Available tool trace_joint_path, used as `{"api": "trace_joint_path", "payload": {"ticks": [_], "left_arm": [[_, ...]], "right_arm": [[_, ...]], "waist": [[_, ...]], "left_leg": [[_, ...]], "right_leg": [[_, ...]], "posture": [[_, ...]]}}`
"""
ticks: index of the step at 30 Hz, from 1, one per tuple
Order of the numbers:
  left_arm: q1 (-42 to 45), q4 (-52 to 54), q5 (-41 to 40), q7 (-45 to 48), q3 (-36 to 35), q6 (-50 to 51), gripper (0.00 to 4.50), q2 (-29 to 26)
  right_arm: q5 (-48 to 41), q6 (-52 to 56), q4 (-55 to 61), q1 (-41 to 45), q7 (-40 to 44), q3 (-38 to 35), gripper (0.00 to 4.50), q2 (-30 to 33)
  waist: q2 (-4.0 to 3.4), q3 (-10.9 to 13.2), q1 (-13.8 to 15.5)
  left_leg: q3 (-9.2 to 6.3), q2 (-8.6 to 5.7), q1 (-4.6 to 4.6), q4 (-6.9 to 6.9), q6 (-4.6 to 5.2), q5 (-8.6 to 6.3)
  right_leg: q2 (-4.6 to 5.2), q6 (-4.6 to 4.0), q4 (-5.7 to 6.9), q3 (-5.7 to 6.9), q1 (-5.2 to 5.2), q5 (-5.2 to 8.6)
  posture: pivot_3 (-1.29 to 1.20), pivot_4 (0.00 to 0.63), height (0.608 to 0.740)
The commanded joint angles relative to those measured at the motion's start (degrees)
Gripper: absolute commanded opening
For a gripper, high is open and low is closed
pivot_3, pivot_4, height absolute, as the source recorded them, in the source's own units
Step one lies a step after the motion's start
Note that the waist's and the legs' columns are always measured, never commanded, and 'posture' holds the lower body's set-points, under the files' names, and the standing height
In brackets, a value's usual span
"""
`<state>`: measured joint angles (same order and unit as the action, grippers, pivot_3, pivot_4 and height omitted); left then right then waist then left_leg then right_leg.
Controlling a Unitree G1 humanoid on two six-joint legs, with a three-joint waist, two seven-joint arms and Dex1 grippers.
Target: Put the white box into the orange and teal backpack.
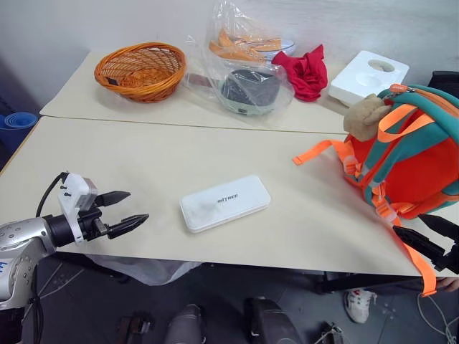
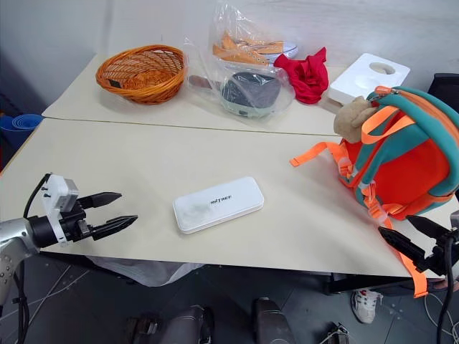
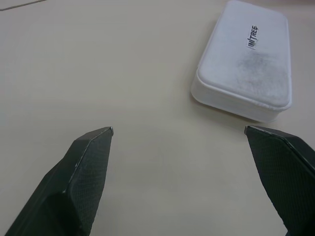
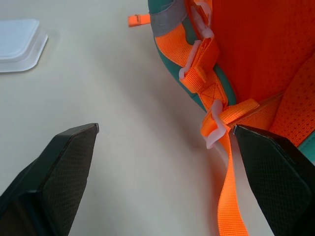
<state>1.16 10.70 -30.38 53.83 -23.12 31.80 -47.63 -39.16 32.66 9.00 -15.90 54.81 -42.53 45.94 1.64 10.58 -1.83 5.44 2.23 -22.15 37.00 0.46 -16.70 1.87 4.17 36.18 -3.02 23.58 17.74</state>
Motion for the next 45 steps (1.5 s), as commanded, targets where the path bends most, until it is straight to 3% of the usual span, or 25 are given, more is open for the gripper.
{"api": "trace_joint_path", "payload": {"ticks": [1,2,13,14,21,28,45], "left_arm": [[-1.10,3.65,0.99,1.16,2.39,-1.35,3.65,-1.30],[-1.37,4.00,2.34,1.28,4.00,-2.21,3.40,-1.56],[2.59,3.44,10.40,1.02,16.11,-6.93,0.01,-1.35],[3.70,2.97,11.28,0.01,17.19,-6.31,0.00,-0.89],[7.90,2.07,12.51,-2.86,20.23,-3.83,0.00,1.80],[11.46,-2.01,14.04,-3.23,22.41,-5.00,0.00,3.33],[30.16,-23.84,20.20,0.65,28.32,-13.36,0.00,9.97]], "right_arm": [[-0.28,-0.03,4.48,2.35,0.08,3.79,4.09,1.26],[0.02,0.10,5.51,3.70,-0.03,6.05,3.91,1.51],[9.21,0.03,2.71,27.59,-3.59,31.33,0.19,-0.09],[11.14,-0.28,1.23,30.26,-4.45,34.14,0.02,-1.13],[21.54,-4.61,-9.63,41.91,-6.96,46.56,0.02,-8.00],[25.11,-6.64,-14.69,46.95,-8.39,49.68,0.02,-14.48],[22.51,0.76,3.60,34.29,-8.34,46.07,0.02,-12.22]], "waist": [[0.00,0.00,-0.13],[-0.01,0.00,-0.28],[-0.01,0.00,-0.53],[-0.01,0.00,-0.51],[-0.01,0.00,-0.48],[-0.01,0.00,-0.60],[0.01,-0.01,-0.06]], "left_leg": [[0.00,0.00,0.01,0.01,0.00,0.00],[0.00,0.01,0.02,0.03,-0.01,0.01],[0.03,-0.01,0.04,0.14,0.02,0.12],[0.04,-0.02,0.02,0.14,0.02,0.12],[0.06,-0.02,-0.06,0.14,0.01,0.12],[0.09,-0.01,-0.05,0.31,-0.01,0.14],[0.11,0.00,-0.07,0.50,0.00,0.17]], "right_leg": [[-0.01,0.00,0.02,0.00,0.00,0.00],[-0.01,0.00,0.05,-0.01,0.00,0.00],[-0.01,-0.03,0.36,-0.04,0.09,0.01],[0.00,-0.03,0.36,-0.04,0.11,0.01],[-0.04,-0.03,0.36,-0.03,0.18,0.01],[-0.11,-0.03,0.67,-0.03,0.24,0.01],[-0.19,-0.02,0.83,-0.02,0.23,0.01]], "posture": [[0.00,0.150,0.740],[0.00,0.150,0.740],[0.00,0.150,0.740],[0.00,0.150,0.740],[0.00,0.150,0.740],[0.00,0.150,0.740],[0.00,0.150,0.740]]}}
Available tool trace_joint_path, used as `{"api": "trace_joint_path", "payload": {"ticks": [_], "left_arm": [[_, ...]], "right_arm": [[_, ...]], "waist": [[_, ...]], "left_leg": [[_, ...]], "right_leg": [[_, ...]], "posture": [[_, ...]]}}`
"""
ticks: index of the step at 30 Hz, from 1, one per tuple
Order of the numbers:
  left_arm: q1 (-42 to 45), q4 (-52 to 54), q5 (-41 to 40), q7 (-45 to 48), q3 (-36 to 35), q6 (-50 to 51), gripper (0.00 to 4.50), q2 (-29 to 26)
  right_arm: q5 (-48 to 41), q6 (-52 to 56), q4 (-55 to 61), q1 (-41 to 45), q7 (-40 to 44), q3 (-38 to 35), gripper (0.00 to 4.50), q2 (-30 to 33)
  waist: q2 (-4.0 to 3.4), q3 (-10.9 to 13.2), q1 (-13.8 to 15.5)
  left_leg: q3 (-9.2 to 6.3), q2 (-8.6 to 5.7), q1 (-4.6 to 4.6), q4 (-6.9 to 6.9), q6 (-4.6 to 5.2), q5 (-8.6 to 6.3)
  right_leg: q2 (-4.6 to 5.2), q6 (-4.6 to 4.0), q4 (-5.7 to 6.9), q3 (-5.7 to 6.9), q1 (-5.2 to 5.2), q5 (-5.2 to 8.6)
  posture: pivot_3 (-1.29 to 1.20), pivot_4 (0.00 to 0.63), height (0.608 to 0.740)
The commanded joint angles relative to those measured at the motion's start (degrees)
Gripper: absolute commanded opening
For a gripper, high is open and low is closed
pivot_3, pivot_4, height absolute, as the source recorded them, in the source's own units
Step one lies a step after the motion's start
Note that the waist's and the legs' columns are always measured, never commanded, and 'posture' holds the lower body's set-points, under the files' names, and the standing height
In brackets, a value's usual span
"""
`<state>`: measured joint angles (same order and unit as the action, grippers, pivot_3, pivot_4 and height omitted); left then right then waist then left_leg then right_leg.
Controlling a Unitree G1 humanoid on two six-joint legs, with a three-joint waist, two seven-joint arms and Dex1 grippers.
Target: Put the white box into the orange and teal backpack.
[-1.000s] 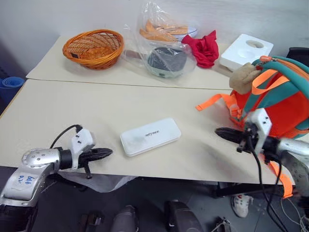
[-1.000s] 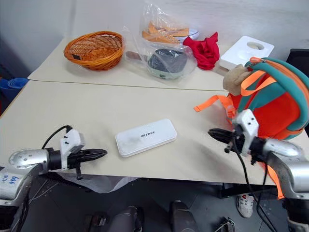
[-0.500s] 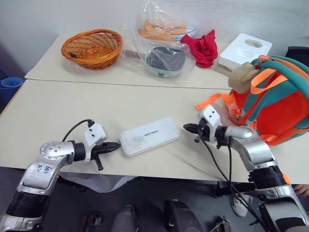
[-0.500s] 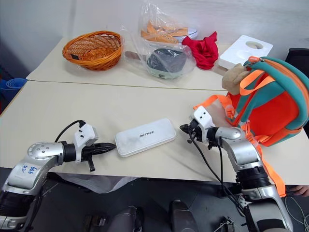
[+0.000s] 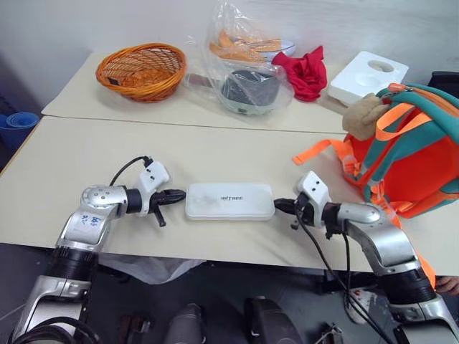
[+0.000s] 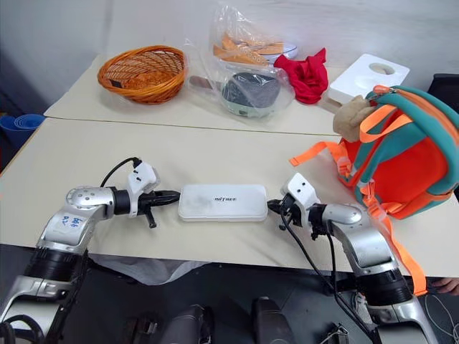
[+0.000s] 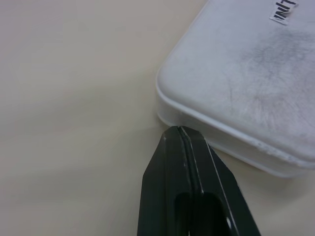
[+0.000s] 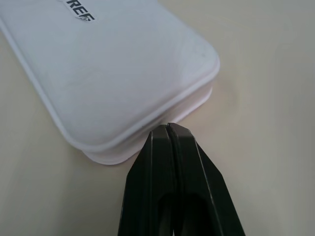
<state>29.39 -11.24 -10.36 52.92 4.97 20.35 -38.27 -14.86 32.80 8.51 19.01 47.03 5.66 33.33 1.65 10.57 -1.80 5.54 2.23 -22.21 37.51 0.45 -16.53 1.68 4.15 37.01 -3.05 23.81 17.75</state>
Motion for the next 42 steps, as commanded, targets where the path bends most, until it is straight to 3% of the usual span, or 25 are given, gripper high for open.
{"api": "trace_joint_path", "payload": {"ticks": [1,4,6,13,19,32,36,42], "left_arm": [[2.48,-3.13,0.10,1.96,-0.03,-2.07,0.00,0.57],[3.97,-6.65,-0.66,3.52,-1.09,-0.21,0.00,-0.12],[5.32,-8.86,-3.01,5.81,-2.56,4.76,0.38,-1.07],[11.62,-13.44,-10.66,18.46,-1.89,29.09,2.42,-7.36],[20.01,-25.26,-10.25,20.82,1.90,41.55,3.94,-4.90],[24.00,-33.61,-10.02,18.00,2.76,45.17,3.94,10.92],[24.84,-33.08,-10.93,17.85,1.51,46.65,3.94,12.61],[26.41,-31.37,-13.51,19.56,-0.89,49.72,2.20,11.03]], "right_arm": [[-1.89,0.93,4.51,-1.11,-0.91,-2.68,0.02,0.48],[-2.01,1.19,4.68,-2.22,-1.34,-4.05,0.02,0.93],[-1.70,0.63,4.35,-2.72,-1.19,-4.73,0.00,1.82],[-1.93,0.28,3.70,-2.95,-0.43,-5.68,0.00,3.47],[-1.61,-0.36,4.02,-4.66,0.54,-4.59,0.00,3.58],[0.31,-1.03,-0.88,0.47,-0.61,-0.65,0.00,0.05],[0.45,-1.35,-0.95,0.09,-0.85,-1.02,0.00,-0.18],[0.10,-1.50,0.75,-2.85,-1.29,-2.71,0.00,0.42]], "waist": [[0.00,0.00,-0.10],[0.00,0.00,-0.10],[0.00,0.00,-0.07],[0.02,0.01,-0.02],[0.04,0.02,0.09],[0.04,0.02,0.40],[0.03,0.02,0.30],[0.04,0.02,0.11]], "left_leg": [[0.01,0.00,0.01,0.00,0.00,0.00],[0.02,0.01,0.01,0.01,0.00,0.00],[0.02,0.02,0.01,0.02,0.00,0.00],[0.00,0.01,-0.04,0.09,0.00,0.00],[-0.03,-0.01,-0.12,0.22,0.03,-0.02],[-0.06,-0.06,-0.11,0.44,0.02,-0.04],[-0.07,-0.12,-0.12,0.45,0.06,-0.07],[-0.07,-0.08,-0.18,0.45,0.04,-0.07]], "right_leg": [[-0.01,0.00,0.03,-0.01,0.00,0.00],[-0.04,0.00,0.06,-0.01,0.02,0.00],[-0.06,0.00,0.06,-0.01,0.02,0.00],[-0.10,0.00,0.08,0.01,0.05,0.01],[-0.13,0.02,0.09,0.03,0.06,0.02],[-0.01,0.03,0.22,0.00,0.02,0.02],[0.07,0.05,0.21,0.00,-0.02,0.03],[0.00,0.07,0.27,-0.01,0.07,0.03]], "posture": [[0.00,0.150,0.740],[0.00,0.150,0.740],[0.00,0.150,0.740],[0.00,0.150,0.740],[0.00,0.150,0.740],[0.00,0.150,0.740],[0.00,0.150,0.740],[0.00,0.150,0.740]]}}
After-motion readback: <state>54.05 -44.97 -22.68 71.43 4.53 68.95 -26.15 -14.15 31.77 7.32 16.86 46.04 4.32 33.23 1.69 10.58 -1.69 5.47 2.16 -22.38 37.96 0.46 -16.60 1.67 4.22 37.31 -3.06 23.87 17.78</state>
